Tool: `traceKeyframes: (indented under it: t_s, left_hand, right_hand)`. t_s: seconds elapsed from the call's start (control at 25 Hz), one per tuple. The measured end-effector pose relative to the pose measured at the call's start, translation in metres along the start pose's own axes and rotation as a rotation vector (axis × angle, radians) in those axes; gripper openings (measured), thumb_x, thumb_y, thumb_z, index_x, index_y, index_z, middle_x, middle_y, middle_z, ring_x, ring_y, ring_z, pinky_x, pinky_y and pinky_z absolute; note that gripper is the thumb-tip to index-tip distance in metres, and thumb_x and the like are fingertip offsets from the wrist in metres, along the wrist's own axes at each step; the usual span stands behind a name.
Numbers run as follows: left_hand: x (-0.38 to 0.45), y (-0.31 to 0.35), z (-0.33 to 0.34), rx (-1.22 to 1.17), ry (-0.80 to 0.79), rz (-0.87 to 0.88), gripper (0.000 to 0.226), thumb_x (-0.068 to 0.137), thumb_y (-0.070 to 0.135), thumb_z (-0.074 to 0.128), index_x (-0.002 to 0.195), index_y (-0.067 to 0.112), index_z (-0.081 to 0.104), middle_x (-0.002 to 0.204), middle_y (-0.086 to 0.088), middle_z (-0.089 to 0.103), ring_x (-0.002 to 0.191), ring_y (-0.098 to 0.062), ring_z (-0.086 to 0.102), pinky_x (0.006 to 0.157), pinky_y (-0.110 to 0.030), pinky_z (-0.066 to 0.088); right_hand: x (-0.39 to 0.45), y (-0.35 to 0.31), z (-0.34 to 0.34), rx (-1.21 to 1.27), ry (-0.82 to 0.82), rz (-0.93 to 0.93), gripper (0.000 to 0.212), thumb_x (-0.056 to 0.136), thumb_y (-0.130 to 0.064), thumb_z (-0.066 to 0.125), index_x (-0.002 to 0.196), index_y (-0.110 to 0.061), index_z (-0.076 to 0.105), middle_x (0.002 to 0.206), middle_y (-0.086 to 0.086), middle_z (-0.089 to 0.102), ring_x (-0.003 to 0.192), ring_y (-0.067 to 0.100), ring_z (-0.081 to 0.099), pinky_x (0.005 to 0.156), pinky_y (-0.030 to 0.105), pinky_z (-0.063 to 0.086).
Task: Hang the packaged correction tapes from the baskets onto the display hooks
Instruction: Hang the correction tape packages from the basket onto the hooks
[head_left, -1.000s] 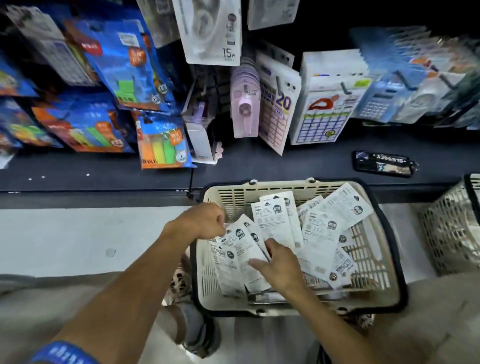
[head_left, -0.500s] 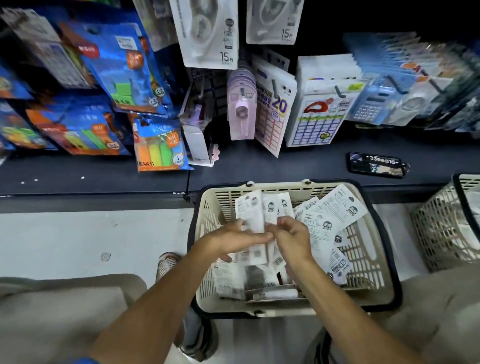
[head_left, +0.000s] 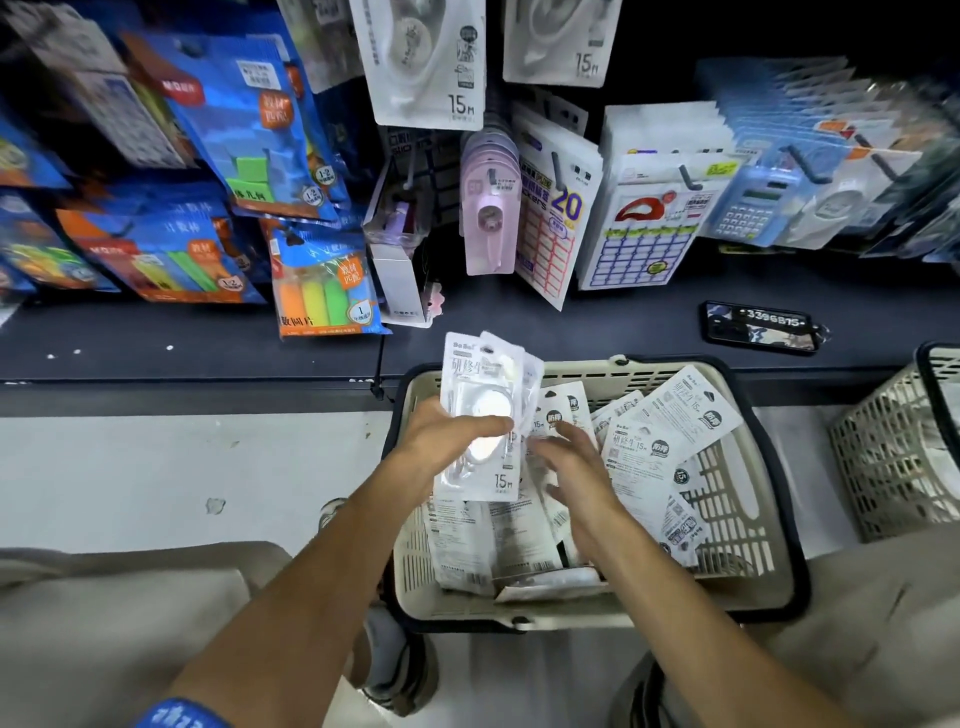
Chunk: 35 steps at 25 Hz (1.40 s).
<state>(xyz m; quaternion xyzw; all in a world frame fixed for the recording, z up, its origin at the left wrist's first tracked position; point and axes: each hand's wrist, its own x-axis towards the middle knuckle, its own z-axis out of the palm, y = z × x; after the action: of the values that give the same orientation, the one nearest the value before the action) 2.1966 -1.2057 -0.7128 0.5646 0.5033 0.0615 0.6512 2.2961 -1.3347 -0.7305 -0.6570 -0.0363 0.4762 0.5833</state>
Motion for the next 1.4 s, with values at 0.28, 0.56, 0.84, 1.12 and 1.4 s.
traceKeyframes:
  t_s: [0.28, 0.56, 0.84, 1.12, 1.4]
  left_hand:
    - [0.008, 0.006, -0.022, -0.120, 0.225, -0.010, 0.043, 0.070, 0.017, 0.094, 0.106, 0.020, 0.070, 0.100, 0.001, 0.079, 0.093, -0.020, 0.075, 0.081, -0.036, 0.060]
    - [0.009, -0.003, -0.022, 0.261, 0.399, 0.002, 0.043, 0.080, 0.028, 0.082, 0.115, 0.020, 0.059, 0.107, 0.004, 0.070, 0.096, -0.024, 0.067, 0.081, -0.032, 0.051]
    - [-0.005, 0.015, -0.012, -0.149, -0.035, -0.013, 0.074, 0.075, 0.071, 0.070, 0.137, 0.032, 0.061, 0.139, 0.000, 0.066, 0.127, -0.022, 0.062, 0.112, -0.049, 0.045]
    - [-0.002, 0.015, -0.028, -0.273, 0.025, 0.057, 0.058, 0.064, 0.025, 0.094, 0.117, 0.019, 0.071, 0.105, -0.004, 0.081, 0.098, -0.026, 0.077, 0.083, -0.042, 0.063]
    - [-0.004, 0.017, -0.028, -0.282, -0.053, 0.051, 0.071, 0.057, 0.027, 0.096, 0.123, 0.016, 0.070, 0.114, -0.008, 0.079, 0.108, -0.030, 0.074, 0.097, -0.048, 0.057]
  right_hand:
    - [0.017, 0.025, -0.016, -0.944, -0.029, 0.024, 0.040, 0.089, -0.033, 0.068, 0.124, -0.020, 0.053, 0.112, 0.001, 0.071, 0.092, 0.015, 0.066, 0.078, 0.030, 0.052]
    - [0.012, 0.034, -0.014, -0.671, 0.025, -0.176, 0.012, 0.094, -0.015, 0.062, 0.105, -0.017, 0.068, 0.108, -0.002, 0.057, 0.086, 0.014, 0.062, 0.072, 0.023, 0.052]
    - [-0.010, -0.034, 0.022, -0.358, -0.155, -0.367, 0.012, 0.100, -0.016, 0.059, 0.099, -0.015, 0.072, 0.116, 0.001, 0.053, 0.096, -0.005, 0.060, 0.077, 0.005, 0.043]
    - [-0.014, -0.030, 0.025, 0.026, -0.181, -0.350, 0.051, 0.075, 0.000, 0.080, 0.111, -0.030, 0.059, 0.115, -0.005, 0.062, 0.095, 0.013, 0.067, 0.064, 0.023, 0.057]
    - [-0.008, -0.036, 0.017, -0.012, -0.159, -0.223, 0.027, 0.093, -0.027, 0.071, 0.120, -0.029, 0.066, 0.110, -0.006, 0.075, 0.095, 0.009, 0.072, 0.072, 0.023, 0.054]
